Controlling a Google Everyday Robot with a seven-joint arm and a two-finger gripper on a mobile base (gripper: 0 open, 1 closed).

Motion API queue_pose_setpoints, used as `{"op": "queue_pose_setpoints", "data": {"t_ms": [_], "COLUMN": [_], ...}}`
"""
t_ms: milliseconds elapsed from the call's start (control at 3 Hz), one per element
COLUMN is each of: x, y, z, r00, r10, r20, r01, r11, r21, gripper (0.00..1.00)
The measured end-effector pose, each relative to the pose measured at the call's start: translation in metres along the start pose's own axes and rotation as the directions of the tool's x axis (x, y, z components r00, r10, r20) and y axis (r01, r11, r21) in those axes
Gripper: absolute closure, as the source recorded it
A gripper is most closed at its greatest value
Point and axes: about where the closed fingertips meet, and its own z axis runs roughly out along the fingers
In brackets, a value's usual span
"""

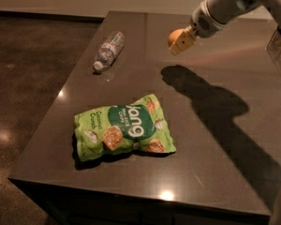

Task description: Pick orange

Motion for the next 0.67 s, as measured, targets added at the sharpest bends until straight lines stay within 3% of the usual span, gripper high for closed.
{"op": "queue_pose_setpoints", "data": {"t_ms": [333, 667], "x": [-0.0263, -0.0288], "y": [0.0173, 0.0193], "z": [-0.0218, -0.0241], "r00": [0.997, 0.997], "r10": [-0.07, -0.078], "r20": [0.018, 0.018], "r01": [0.07, 0.078], "r11": [0.9975, 0.9969], "r21": [-0.01, -0.012], "gripper": [1.0, 1.0]}}
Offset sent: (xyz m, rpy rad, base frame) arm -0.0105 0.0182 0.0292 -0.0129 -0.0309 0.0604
